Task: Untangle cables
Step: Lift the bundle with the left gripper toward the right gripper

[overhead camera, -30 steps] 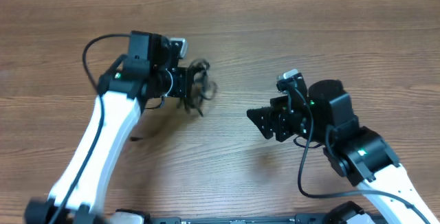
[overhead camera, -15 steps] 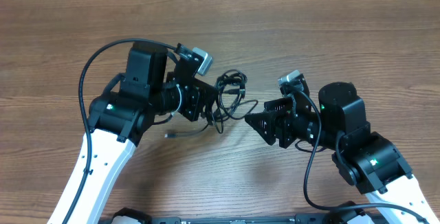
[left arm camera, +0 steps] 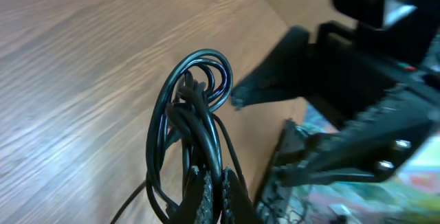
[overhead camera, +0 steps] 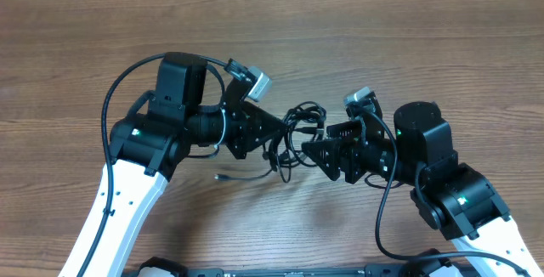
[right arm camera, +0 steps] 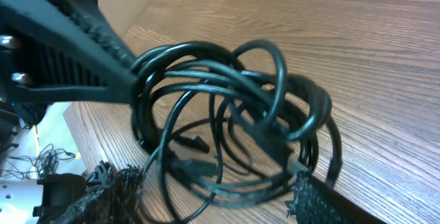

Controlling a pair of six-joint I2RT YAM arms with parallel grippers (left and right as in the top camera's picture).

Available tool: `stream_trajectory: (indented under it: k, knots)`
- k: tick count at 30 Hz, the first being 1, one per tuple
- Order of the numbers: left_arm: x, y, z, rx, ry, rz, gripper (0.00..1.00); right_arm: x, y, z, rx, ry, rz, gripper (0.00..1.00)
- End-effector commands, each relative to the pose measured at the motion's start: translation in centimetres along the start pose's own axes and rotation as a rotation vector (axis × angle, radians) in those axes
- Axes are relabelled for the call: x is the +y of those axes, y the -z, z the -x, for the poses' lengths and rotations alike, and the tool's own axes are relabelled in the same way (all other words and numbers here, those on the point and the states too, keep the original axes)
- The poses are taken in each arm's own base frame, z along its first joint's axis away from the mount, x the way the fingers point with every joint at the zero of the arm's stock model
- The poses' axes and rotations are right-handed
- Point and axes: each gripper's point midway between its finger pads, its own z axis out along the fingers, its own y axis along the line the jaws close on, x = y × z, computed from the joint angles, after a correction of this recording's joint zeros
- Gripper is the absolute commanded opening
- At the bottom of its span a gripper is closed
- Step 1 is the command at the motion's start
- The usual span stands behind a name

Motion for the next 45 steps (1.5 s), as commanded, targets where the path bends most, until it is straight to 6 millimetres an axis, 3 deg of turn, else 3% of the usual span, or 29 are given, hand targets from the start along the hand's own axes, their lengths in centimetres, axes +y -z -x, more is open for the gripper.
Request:
stream_trajectory:
  k: [1,14,18,25,28,30,37,45]
  knots:
    - [-3.2,0.8,0.8,-0.028,-0.061,-0.126,0.04,0.4,0.7,1.3,-0.040,0.019,-0.012,0.71]
    - [-3.6,0.9,-1.1,0.035,-0.013,-0.150,0.04,0.6,0.8,2.7,-0.097,0.049,-0.012,0.72]
    - [-4.7,1.1,-0.9,0.027,-0.026,-0.220,0.04,0.6,0.8,2.8,-0.097,0.050,-0.011,0.70]
    - [-5.8,1.4,-0.5,0.007,-0.054,-0.287,0.04,0.5,0.8,2.6,-0.092,0.047,-0.013,0.41]
    - [-6.1,1.4,-0.3,0.001,-0.062,-0.301,0.04,0.5,0.7,2.4,-0.084,0.042,-0.015,0.22]
    - [-6.0,1.4,-0.3,0.001,-0.062,-0.300,0.04,0.5,0.7,2.4,-0.083,0.041,-0.015,0.17]
    - [-5.9,1.5,-0.2,-0.005,-0.062,-0.295,0.04,-0.6,0.8,2.3,-0.085,0.031,-0.076,0.12]
    - [-6.1,3.4,0.8,-0.061,-0.038,-0.372,0.04,-5.3,1.7,0.9,-0.054,-0.022,-0.339,0.11]
